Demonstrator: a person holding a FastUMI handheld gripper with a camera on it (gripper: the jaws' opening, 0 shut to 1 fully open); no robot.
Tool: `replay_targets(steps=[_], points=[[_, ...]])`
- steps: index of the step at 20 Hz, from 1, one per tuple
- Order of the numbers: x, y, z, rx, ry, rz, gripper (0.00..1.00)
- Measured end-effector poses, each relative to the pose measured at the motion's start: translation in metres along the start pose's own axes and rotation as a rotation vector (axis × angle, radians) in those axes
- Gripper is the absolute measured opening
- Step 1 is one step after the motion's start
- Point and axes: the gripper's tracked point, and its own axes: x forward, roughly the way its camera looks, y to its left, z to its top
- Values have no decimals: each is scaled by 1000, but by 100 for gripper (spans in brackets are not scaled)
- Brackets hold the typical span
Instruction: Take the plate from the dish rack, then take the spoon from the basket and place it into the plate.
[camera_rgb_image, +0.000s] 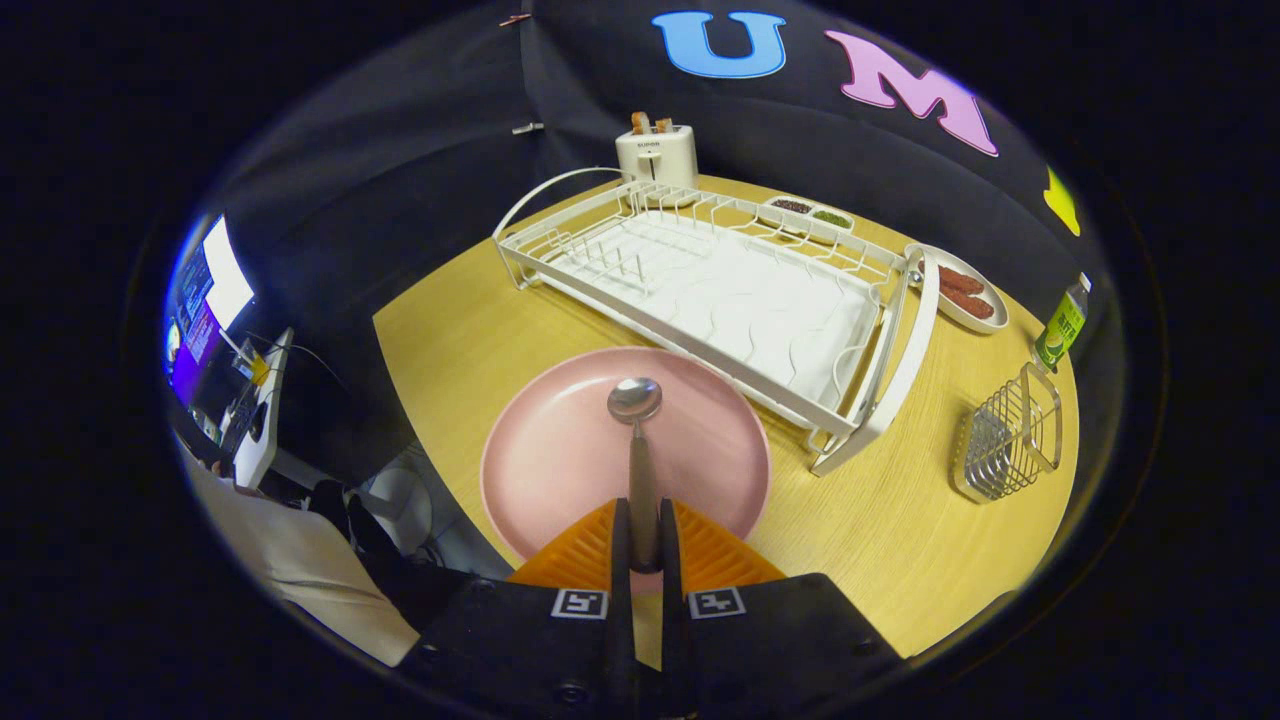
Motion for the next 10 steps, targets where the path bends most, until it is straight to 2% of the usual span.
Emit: replay_targets(steps=[3, 5, 7, 8, 10], points=[[5, -7, -7, 4, 21, -24, 20], [6, -8, -4, 17, 17, -30, 28], [6, -9, -2, 24, 10, -31, 49], [6, -9, -2, 26, 6, -32, 71], [5, -9, 0, 31, 2, -31, 91]])
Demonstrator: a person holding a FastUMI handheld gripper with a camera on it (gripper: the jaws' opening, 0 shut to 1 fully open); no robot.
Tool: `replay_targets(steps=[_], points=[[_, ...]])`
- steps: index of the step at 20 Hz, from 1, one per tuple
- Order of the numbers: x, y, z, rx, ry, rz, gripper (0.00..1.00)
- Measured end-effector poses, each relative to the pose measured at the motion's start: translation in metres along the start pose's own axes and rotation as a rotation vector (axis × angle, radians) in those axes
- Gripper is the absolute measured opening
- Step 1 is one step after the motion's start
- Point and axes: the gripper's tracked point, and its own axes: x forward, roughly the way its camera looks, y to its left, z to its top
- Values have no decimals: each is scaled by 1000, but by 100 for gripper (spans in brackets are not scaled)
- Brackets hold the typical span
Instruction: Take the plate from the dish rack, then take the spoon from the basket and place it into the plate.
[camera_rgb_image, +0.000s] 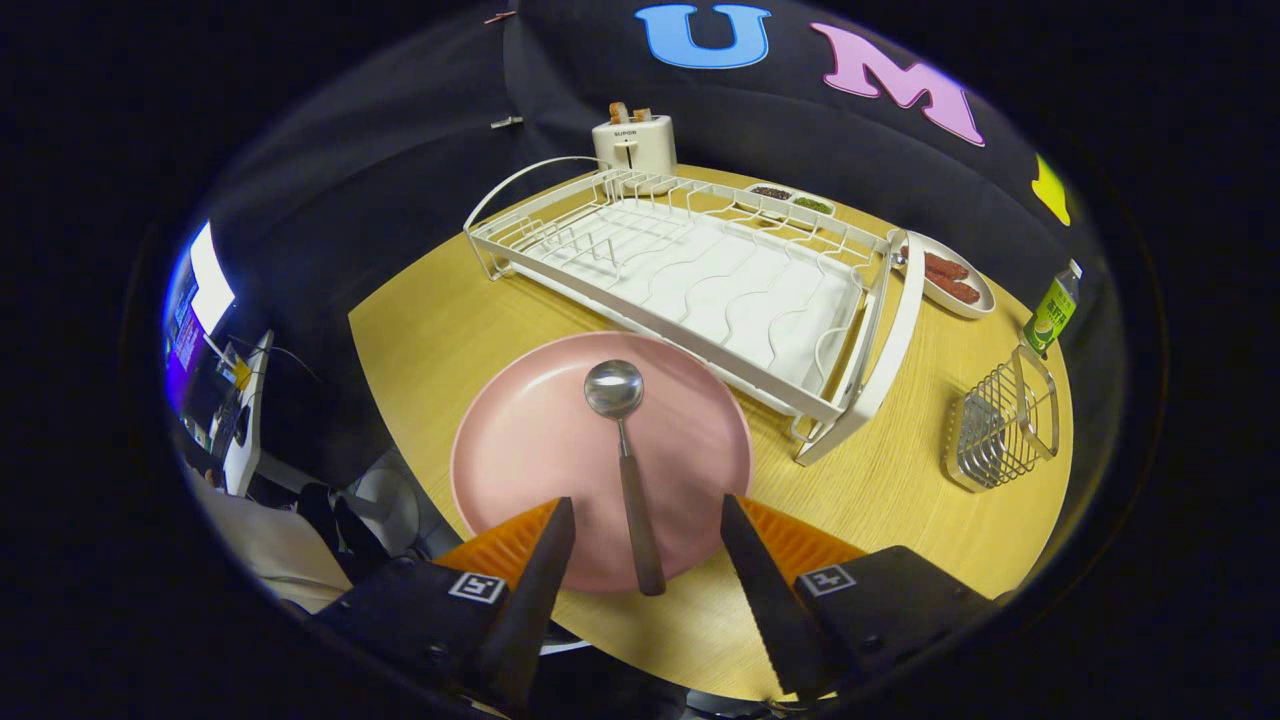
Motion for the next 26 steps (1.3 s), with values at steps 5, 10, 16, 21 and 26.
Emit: replay_targets(steps=[5, 10, 16, 21, 26], points=[[-15, 0, 19, 13, -49, -10, 97], [-62, -10, 86, 11, -231, -77, 97], [-149, -63, 166, 33, -435, -254, 99], [-217, -120, 198, 75, -530, -397, 99], [-276, -174, 192, 63, -605, -515, 99]])
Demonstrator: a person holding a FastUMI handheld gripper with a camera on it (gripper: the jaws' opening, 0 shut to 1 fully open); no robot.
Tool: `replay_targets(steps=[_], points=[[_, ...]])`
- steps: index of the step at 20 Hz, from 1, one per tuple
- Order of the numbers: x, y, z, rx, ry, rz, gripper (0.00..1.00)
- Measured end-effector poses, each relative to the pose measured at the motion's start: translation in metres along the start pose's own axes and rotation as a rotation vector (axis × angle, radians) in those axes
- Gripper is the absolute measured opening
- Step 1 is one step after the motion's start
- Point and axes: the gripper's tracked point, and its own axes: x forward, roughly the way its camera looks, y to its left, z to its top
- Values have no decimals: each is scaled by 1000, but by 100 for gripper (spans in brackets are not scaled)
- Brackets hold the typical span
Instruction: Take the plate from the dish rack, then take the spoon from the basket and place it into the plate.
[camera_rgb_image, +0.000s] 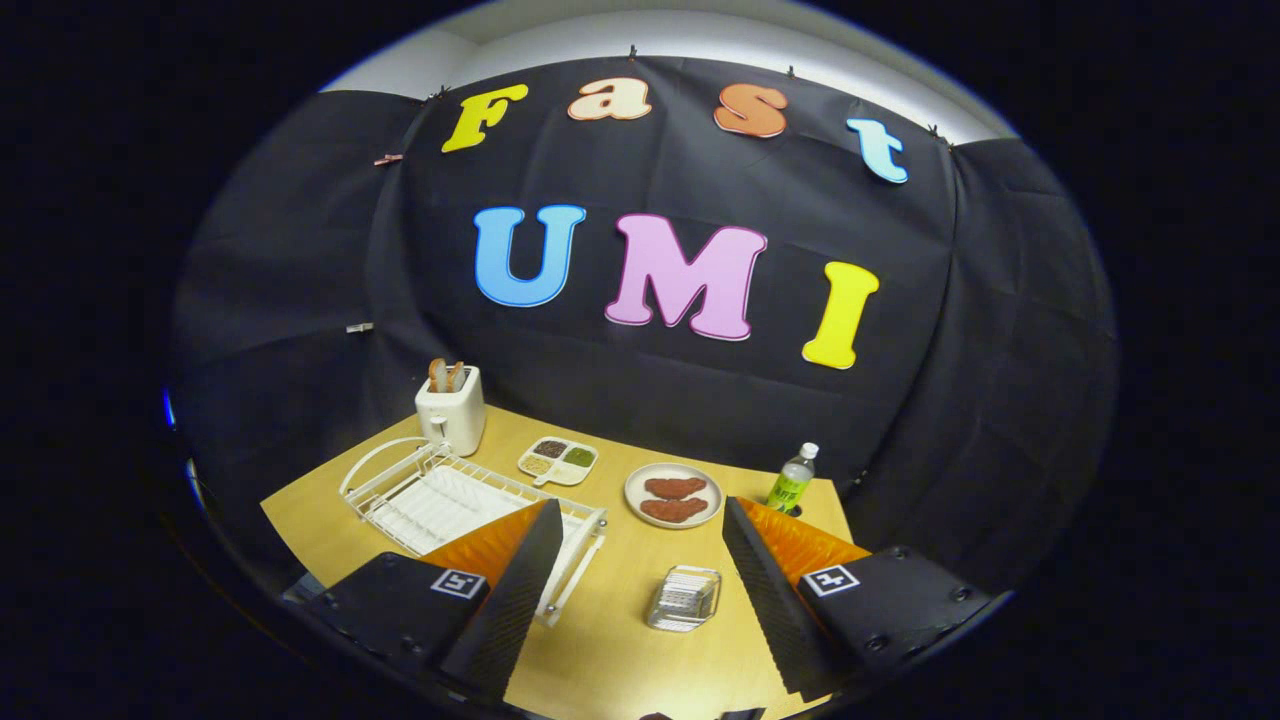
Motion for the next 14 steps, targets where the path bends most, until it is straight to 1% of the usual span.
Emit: replay_targets(steps=[2, 9, 14], points=[[-8, -24, 2, -20, -20, -31, 98], [-15, -87, -6, -10, -21, -72, 99], [-19, -109, -11, 4, -23, -110, 99]])
